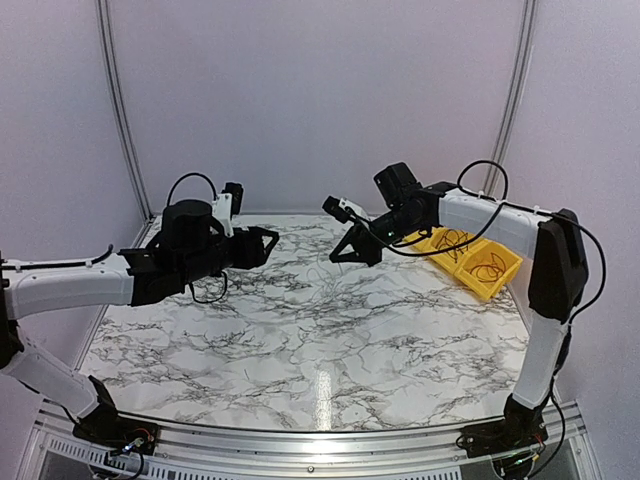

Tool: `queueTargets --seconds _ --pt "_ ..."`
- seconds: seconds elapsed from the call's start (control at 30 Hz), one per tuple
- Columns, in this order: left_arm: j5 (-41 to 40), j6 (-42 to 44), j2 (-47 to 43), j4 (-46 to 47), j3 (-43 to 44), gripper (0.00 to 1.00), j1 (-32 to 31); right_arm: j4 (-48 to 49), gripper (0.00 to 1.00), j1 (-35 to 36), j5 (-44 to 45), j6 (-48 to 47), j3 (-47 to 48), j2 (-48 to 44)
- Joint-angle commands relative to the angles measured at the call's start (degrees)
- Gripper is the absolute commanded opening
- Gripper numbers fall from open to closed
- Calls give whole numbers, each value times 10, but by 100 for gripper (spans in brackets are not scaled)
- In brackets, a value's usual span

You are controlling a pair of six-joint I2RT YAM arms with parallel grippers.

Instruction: Untangle the cables

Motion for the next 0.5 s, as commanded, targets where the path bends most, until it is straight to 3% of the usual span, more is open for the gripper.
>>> queueTargets --seconds 0.0,0.2,0.47 --pt "-3 -56 42 31 -11 62 -17 68 0 3 -34 44 -26 -10" --pt "-27 -54 113 59 12 66 -68 86 0 3 -37 63 -50 8" --pt "-9 -75 195 83 54 65 -75 94 0 3 -40 71 -59 -2"
